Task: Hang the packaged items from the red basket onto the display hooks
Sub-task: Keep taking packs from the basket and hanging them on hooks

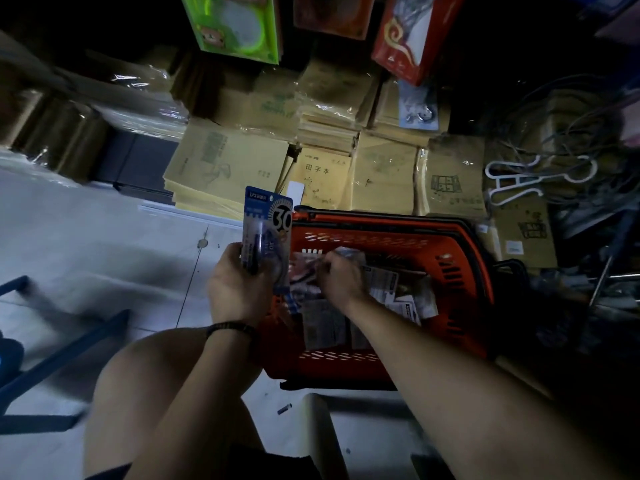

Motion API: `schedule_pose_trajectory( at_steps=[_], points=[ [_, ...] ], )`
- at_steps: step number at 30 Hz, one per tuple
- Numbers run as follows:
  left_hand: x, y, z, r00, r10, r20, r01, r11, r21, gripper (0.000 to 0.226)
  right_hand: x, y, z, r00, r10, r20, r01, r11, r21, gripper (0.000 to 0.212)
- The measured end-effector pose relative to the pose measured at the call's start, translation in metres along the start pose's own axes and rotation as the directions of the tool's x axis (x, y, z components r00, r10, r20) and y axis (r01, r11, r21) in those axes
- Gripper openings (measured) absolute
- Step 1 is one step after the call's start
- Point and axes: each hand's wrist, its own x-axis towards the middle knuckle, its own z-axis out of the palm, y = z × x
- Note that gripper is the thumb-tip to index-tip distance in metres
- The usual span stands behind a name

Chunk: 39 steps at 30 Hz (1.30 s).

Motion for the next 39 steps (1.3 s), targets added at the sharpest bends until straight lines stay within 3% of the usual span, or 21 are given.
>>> schedule_pose_trajectory(
  at_steps=[4,12,19,23,28,30,34,35,39],
  points=[
    [0.000,0.002,0.002,1.000,0.010,0.008,-0.010,0.999,0.046,0.014,-0.025,0.037,-0.009,0.976,0.037,-0.213,-0.012,0.993,0.118,0.019],
    [-0.023,0.013,0.001,0.996,-0.005,0.086,0.012,0.996,-0.086,0.021,-0.085,0.054,-0.063,0.926,0.040,-0.375,0.140,0.886,0.442,0.034],
    [-0.072,0.050,0.003,0.917,0.175,0.358,-0.028,0.924,-0.380,0.030,-0.137,0.022,-0.132,0.886,-0.009,-0.464,0.303,0.770,0.562,0.028],
    [-0.113,0.087,0.001,0.859,0.295,0.419,-0.062,0.871,-0.488,0.029,-0.168,0.007,-0.171,0.871,-0.031,-0.490,0.336,0.766,0.548,0.025],
    [-0.134,0.142,-0.007,0.806,0.380,0.454,-0.073,0.825,-0.560,0.032,-0.205,-0.016,-0.225,0.812,-0.132,-0.568,0.416,0.813,0.406,0.039],
    [-0.139,0.170,-0.014,0.819,0.408,0.403,-0.097,0.791,-0.604,0.031,-0.217,-0.028,-0.248,0.777,-0.207,-0.595,0.449,0.844,0.293,0.025],
    [-0.159,0.231,-0.035,0.814,0.470,0.342,-0.149,0.737,-0.659,0.033,-0.242,-0.048,-0.302,0.746,-0.365,-0.557,0.404,0.913,-0.057,0.067],
    [-0.165,0.247,-0.041,0.806,0.493,0.328,-0.166,0.720,-0.674,0.034,-0.252,-0.055,-0.316,0.718,-0.421,-0.555,0.409,0.900,-0.153,0.072],
    [-0.191,0.311,-0.068,0.756,0.604,0.251,-0.264,0.633,-0.728,0.036,-0.284,-0.089,-0.363,0.494,-0.547,-0.676,0.378,0.835,-0.400,0.083]
  ],
)
